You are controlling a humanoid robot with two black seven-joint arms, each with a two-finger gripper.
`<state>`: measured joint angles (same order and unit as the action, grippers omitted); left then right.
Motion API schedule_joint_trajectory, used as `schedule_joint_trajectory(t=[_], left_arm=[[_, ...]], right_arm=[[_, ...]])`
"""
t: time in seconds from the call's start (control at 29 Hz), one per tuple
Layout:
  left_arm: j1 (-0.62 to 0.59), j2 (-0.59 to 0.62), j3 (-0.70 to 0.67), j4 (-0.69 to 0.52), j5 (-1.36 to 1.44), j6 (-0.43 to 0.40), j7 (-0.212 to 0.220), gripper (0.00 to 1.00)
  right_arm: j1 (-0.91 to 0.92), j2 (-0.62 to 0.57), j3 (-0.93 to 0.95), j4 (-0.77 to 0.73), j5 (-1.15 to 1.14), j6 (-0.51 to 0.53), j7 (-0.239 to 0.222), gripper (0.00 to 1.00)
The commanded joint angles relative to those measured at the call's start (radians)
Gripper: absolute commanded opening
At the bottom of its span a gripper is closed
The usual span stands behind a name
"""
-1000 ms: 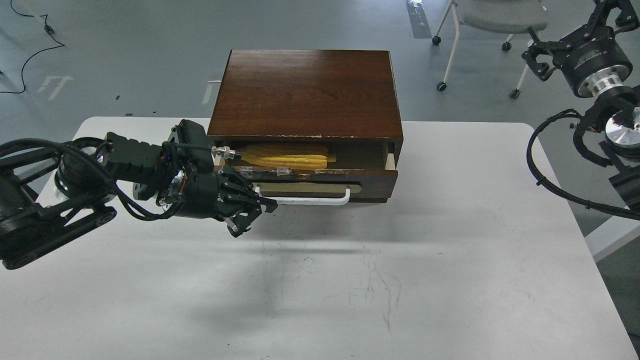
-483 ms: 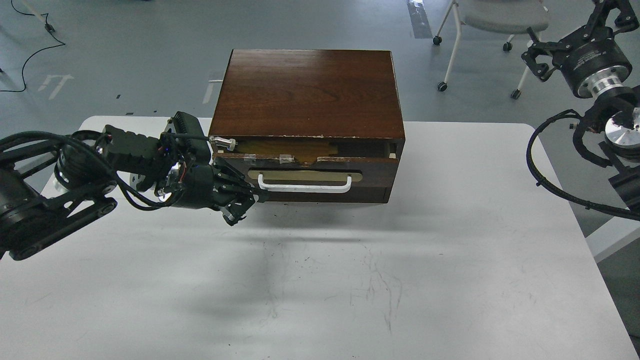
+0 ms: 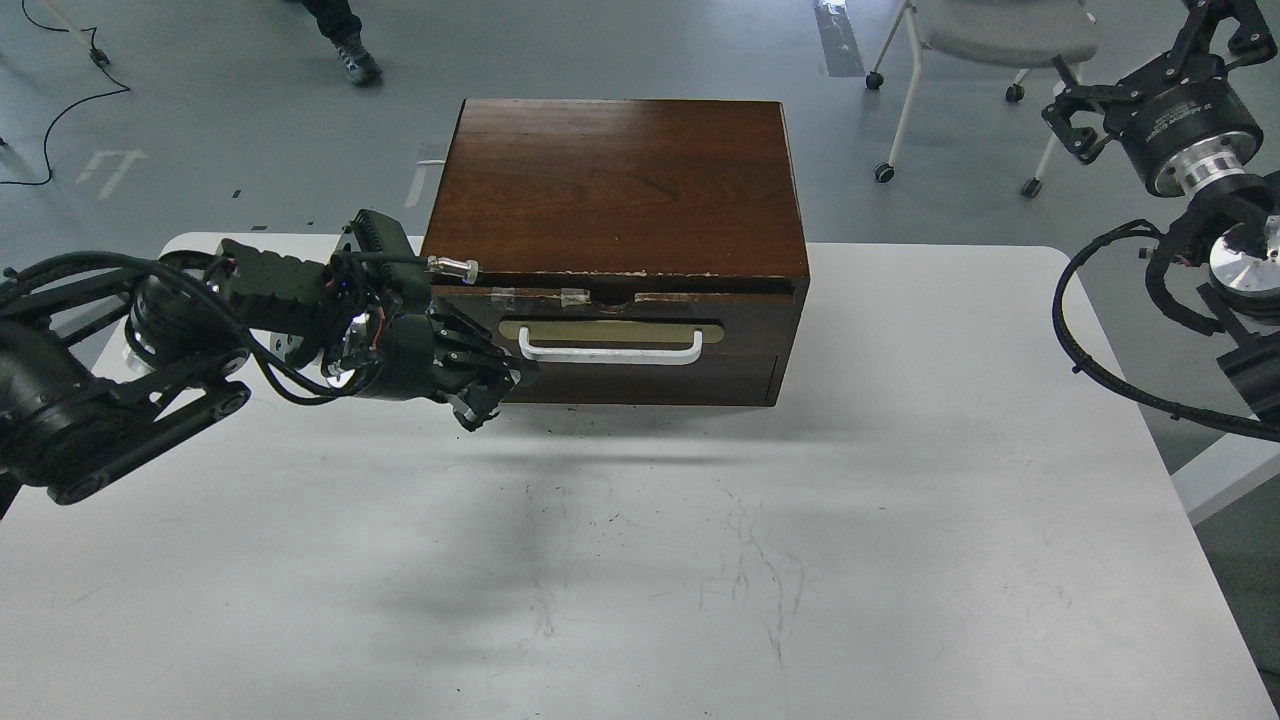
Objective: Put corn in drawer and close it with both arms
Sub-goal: 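Press the drawer fully shut with the left gripper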
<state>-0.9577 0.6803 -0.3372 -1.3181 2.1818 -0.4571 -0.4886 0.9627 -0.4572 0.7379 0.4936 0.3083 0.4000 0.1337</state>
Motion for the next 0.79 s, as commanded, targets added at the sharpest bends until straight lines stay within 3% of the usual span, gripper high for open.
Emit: schedule_joint_trajectory(t=[0.0,0.31,0.48,0.76], left_arm=[[-0.012,-0.016,0.0,0.028,0.0,0.005,0.0,0.0],[-0.016,-0.021,0.003,0.028,0.0,0.008,0.0,0.0],[-0.022,-0.018,-0.011,-0.047,-0.01,0.031,0.0,0.0],[-0.055,0.039,-0.046,-0.061,-0.523,0.034,0.0,0.0]], right_arm=[[0.001,0.0,-0.002,0.0,0.0,0.0,0.003,1.0],[-0.001,-0.001,-0.003,-0.001,-0.003,0.002,0.003,1.0],[-0.001,-0.003,-0.008,0.0,-0.003,0.003,0.003,1.0],[-0.004,-0.004,-0.008,0.0,-0.003,0.007,0.003,1.0]])
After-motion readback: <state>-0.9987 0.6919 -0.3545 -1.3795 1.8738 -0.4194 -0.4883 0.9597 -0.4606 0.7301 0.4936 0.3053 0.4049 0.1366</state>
